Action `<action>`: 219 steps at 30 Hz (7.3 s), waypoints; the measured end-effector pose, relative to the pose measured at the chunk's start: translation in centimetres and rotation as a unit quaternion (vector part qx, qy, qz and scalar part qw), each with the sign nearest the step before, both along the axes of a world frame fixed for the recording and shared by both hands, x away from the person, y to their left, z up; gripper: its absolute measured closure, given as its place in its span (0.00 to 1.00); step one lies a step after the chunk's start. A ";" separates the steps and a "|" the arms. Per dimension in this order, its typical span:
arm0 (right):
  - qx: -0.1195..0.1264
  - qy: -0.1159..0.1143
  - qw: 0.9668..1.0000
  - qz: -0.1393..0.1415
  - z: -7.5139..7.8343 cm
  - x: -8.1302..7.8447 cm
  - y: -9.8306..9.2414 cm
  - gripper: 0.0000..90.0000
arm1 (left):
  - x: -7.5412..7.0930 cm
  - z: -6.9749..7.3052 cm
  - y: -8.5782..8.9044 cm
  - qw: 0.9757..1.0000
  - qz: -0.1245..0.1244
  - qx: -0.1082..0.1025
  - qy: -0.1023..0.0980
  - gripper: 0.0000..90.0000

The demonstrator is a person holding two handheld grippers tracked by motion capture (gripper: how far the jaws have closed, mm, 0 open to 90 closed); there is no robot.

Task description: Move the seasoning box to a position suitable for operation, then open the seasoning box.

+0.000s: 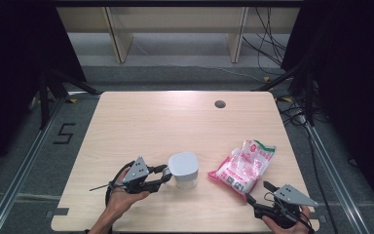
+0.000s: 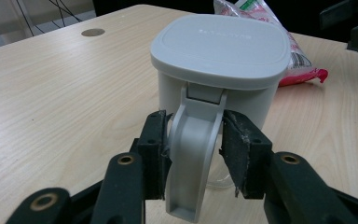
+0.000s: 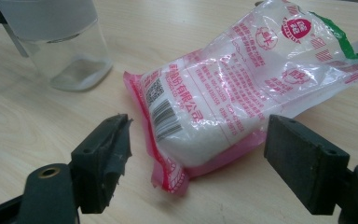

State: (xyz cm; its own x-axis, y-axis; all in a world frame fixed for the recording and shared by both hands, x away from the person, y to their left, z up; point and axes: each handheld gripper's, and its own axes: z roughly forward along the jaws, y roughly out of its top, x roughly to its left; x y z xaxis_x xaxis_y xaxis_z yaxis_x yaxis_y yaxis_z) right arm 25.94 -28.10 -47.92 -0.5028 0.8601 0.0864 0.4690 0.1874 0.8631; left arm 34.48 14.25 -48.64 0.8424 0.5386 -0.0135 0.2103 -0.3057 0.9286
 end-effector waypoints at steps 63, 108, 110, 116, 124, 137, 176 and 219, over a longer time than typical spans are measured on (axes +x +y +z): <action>0.002 -0.005 1.000 0.001 -0.1 0.2 -0.1 0.26 | 5.0 -1.3 -2.8 0.997 0.066 0.031 -0.033 0.77; -0.011 -0.019 1.000 0.014 -0.2 0.5 0.3 0.24 | 2.0 2.8 -1.1 0.997 0.069 -0.001 -0.020 0.93; -0.011 -0.018 0.999 0.025 -0.2 0.6 0.1 0.24 | 2.0 3.0 -1.1 0.997 0.070 0.000 -0.024 0.97; -0.018 -0.029 0.999 0.024 -0.2 0.6 0.2 0.24 | 2.0 3.5 -2.1 0.997 0.059 0.007 -0.041 0.99; -0.011 -0.021 0.999 0.028 -0.1 0.7 1.0 0.22 | 3.3 4.2 -3.5 0.998 0.050 -0.004 -0.036 0.99; -0.022 -0.027 0.999 0.041 0.0 0.8 1.7 0.18 | 4.3 4.4 -4.4 0.998 0.051 0.007 -0.046 0.98; -0.041 -0.047 0.992 0.106 1.1 8.3 9.0 0.96 | 4.9 3.9 -3.9 0.998 0.046 -0.004 -0.044 0.98; -0.047 -0.072 0.988 0.129 2.5 10.3 11.0 1.00 | 4.9 3.7 -3.6 0.998 0.057 -0.015 -0.035 0.97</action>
State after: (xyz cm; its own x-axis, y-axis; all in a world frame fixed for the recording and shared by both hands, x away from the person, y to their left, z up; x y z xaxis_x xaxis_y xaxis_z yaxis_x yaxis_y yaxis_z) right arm 36.26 -17.13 -45.45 -0.7074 0.7026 -0.0773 0.2679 0.3677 0.8906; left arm 39.42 10.70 -44.97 0.7755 0.6309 0.0259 0.1754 -0.2546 0.9510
